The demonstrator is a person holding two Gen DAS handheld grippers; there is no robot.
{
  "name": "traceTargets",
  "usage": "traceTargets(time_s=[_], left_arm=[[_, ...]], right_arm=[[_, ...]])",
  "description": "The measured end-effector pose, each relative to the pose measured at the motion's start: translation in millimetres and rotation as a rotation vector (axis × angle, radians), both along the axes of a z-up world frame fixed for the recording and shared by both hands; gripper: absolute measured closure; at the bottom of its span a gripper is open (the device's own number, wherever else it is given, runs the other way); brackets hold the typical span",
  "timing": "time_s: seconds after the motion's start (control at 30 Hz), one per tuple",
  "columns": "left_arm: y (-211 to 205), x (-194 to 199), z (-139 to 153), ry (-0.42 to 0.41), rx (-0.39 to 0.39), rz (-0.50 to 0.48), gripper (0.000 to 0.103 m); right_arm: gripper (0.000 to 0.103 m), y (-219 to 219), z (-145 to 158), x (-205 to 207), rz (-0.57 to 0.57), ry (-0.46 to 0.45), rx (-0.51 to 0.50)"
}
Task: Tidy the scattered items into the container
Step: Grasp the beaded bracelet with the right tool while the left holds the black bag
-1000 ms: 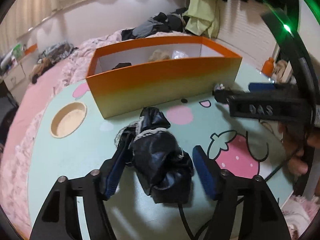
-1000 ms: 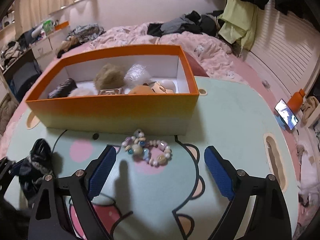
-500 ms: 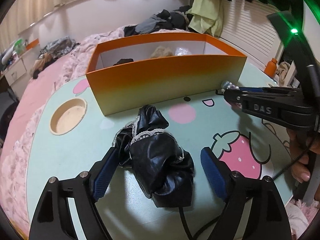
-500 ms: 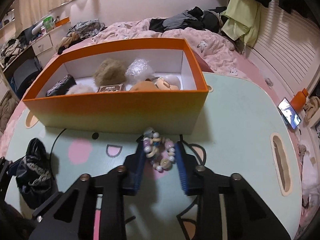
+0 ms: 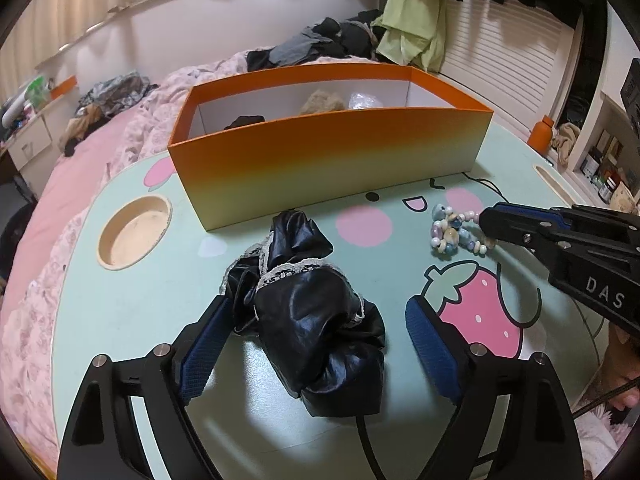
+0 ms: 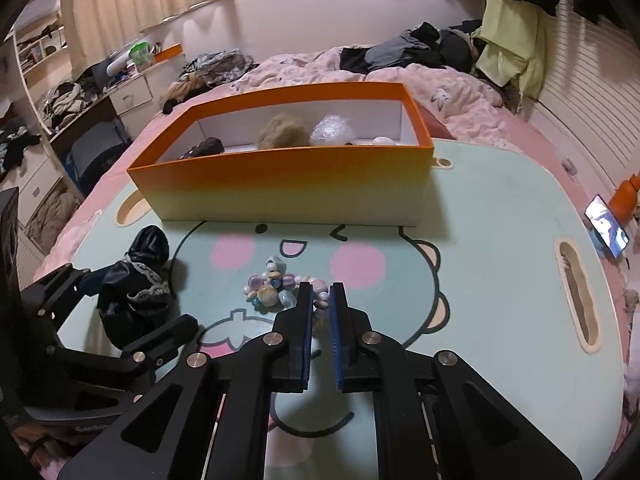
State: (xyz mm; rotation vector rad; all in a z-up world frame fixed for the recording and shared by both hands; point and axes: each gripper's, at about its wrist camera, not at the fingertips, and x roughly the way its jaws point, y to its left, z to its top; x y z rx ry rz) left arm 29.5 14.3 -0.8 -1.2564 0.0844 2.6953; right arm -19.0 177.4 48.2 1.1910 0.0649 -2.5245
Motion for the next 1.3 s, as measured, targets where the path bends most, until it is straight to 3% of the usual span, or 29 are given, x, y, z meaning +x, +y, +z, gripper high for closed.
traceTargets(time_s=[0.07,0.13,0.17,0.53,0.6,0.7,0.77,0.83,1.1,1.3], left_arm=[[-1,0,0,0.001,0.014,0.005,0.015],[-1,0,0,0.001,0.020,0.007,0.015],[0,0,0,0.001,0.018,0.007,0.015],[3,0,0,-0.001,0.000,0.012,0.015],[2,0,0,-0.001,-0.001,0.013,0.015],[3,0,-1,-0.001,0.001,0.013,0.014],[3,0,-1,-0.001,-0.001,0.013,0.014],[3,0,0,-0.001,-0.001,0.013,0.014],[3,0,0,-0.001,-0.001,0.014,0.014],[3,0,0,-0.001,0.000,0.014,0.014]], right_arm=[[0.057,-1,0,0,-0.002,-0.003,-0.011],[0.037,-4,1,1,0.003,0.013,-0.003],[0.034,-5,1,2,0.008,0.024,0.007],[0.034,-25,-11,-18,0.008,0.023,0.140],[0.035,-24,-16,-20,0.008,0.003,0.136],[0.059,-21,-15,-17,0.007,0.019,0.123],[0.081,-20,-15,-15,0.019,0.025,0.111],[0.088,-19,-15,-14,0.025,0.025,0.090],[0.089,-10,-12,-8,0.020,0.022,0.002],[0.089,-6,4,6,0.005,0.104,-0.036]])
